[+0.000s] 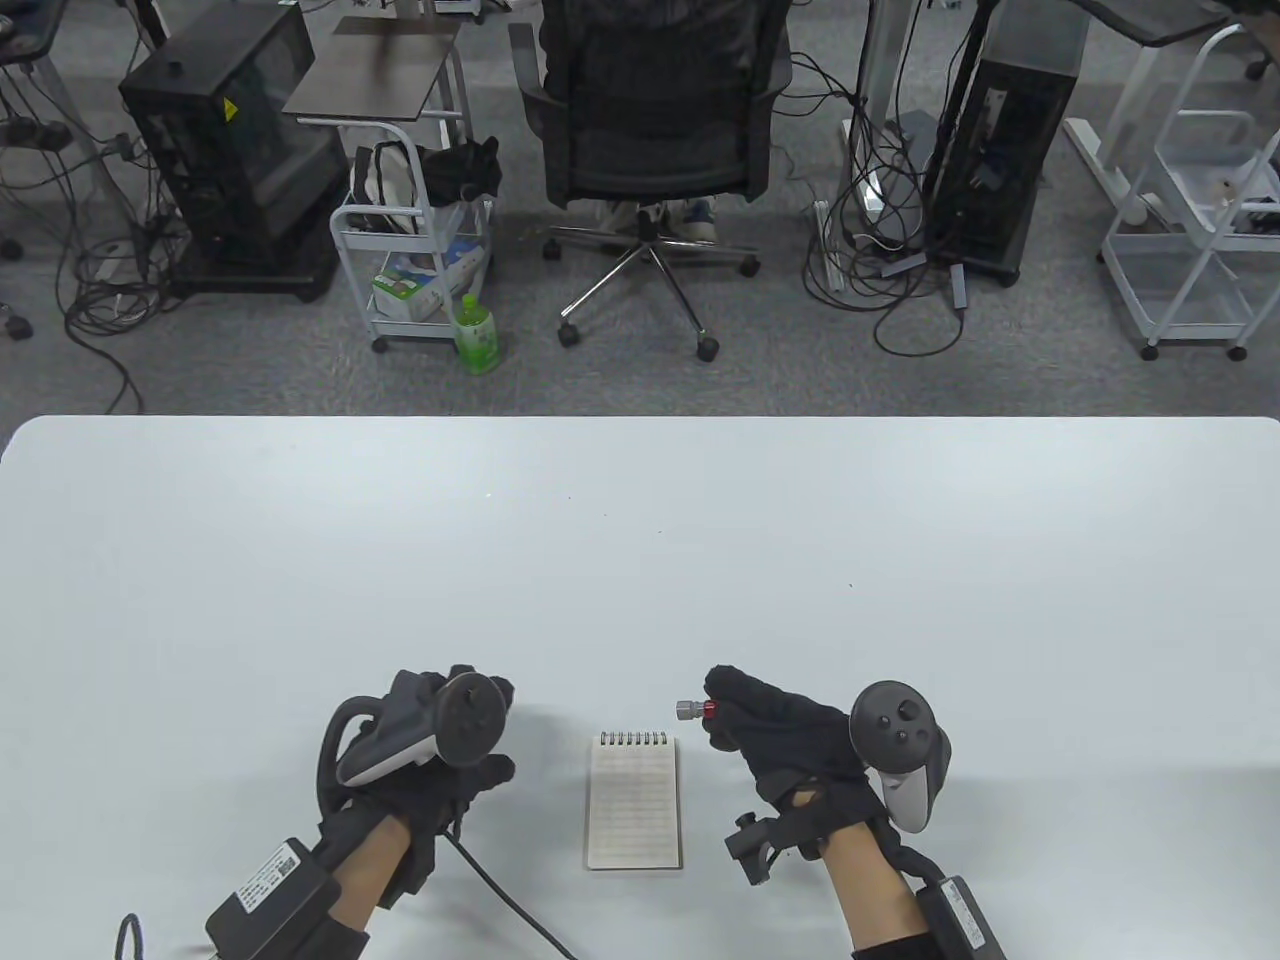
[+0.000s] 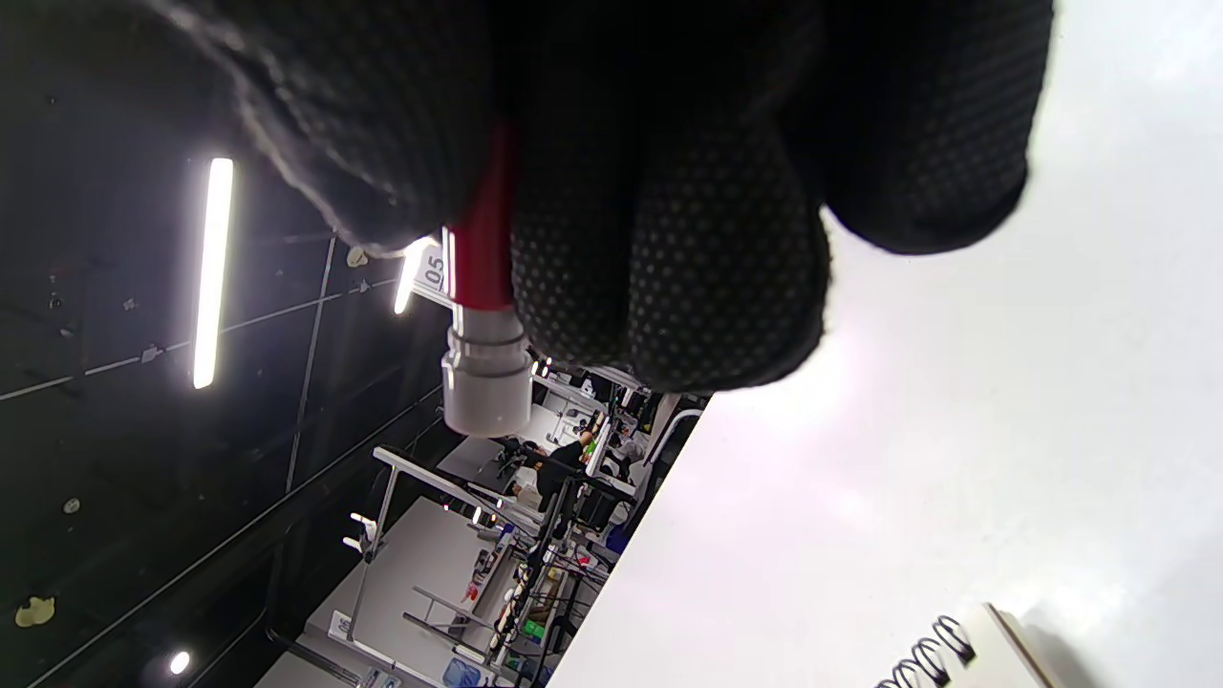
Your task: Stamp flower pattern stamp onto notebook
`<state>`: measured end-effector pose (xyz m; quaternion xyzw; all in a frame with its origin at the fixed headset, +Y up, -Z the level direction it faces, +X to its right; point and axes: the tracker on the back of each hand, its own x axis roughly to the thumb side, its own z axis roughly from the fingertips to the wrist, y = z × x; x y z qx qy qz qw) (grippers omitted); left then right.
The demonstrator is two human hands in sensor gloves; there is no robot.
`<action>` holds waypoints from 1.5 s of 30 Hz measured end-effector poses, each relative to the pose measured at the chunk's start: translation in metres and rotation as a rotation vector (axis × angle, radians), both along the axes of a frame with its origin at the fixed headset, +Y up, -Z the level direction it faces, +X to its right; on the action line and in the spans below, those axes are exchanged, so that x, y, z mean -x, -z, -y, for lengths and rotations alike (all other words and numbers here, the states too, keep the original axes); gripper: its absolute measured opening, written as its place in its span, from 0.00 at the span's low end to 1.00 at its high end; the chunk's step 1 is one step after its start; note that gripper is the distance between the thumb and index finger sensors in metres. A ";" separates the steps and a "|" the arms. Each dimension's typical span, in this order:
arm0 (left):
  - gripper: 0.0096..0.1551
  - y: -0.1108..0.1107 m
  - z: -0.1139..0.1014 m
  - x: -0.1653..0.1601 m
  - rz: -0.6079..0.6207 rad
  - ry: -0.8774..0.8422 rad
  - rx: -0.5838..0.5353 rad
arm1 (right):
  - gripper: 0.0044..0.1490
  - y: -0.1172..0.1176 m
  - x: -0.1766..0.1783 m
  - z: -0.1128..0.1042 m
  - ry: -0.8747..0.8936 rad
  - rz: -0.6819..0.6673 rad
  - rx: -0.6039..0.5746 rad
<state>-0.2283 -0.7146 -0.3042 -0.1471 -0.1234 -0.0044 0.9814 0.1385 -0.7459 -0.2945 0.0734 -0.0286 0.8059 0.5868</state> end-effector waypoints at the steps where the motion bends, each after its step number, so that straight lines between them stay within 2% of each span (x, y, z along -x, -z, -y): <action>1: 0.45 0.001 0.000 0.005 -0.018 0.016 -0.005 | 0.27 0.000 -0.001 0.000 0.002 0.002 0.001; 5: 0.44 0.004 0.012 0.025 -0.069 0.133 -0.011 | 0.27 0.001 -0.002 0.000 0.003 0.003 0.004; 9: 0.42 0.006 0.026 0.029 -0.048 0.203 -0.055 | 0.27 0.000 -0.002 0.000 0.001 0.004 0.006; 14: 0.39 0.008 0.034 0.016 0.025 0.218 -0.137 | 0.27 0.000 -0.001 0.000 -0.012 0.000 0.005; 20: 0.35 0.017 0.045 -0.002 0.041 0.325 -0.135 | 0.27 0.000 -0.002 0.000 -0.019 -0.002 0.009; 27: 0.28 0.022 0.054 -0.010 0.039 0.351 -0.131 | 0.27 0.000 -0.002 0.001 -0.031 -0.010 0.015; 29: 0.29 0.023 0.057 -0.012 0.038 0.363 -0.105 | 0.27 0.000 -0.002 0.002 -0.031 -0.010 0.016; 35: 0.26 0.025 0.060 -0.014 0.042 0.378 -0.126 | 0.27 0.000 -0.001 0.002 -0.040 -0.012 0.016; 45: 0.26 0.025 0.058 -0.007 -0.005 0.269 -0.142 | 0.28 0.000 0.001 0.004 -0.035 -0.017 0.033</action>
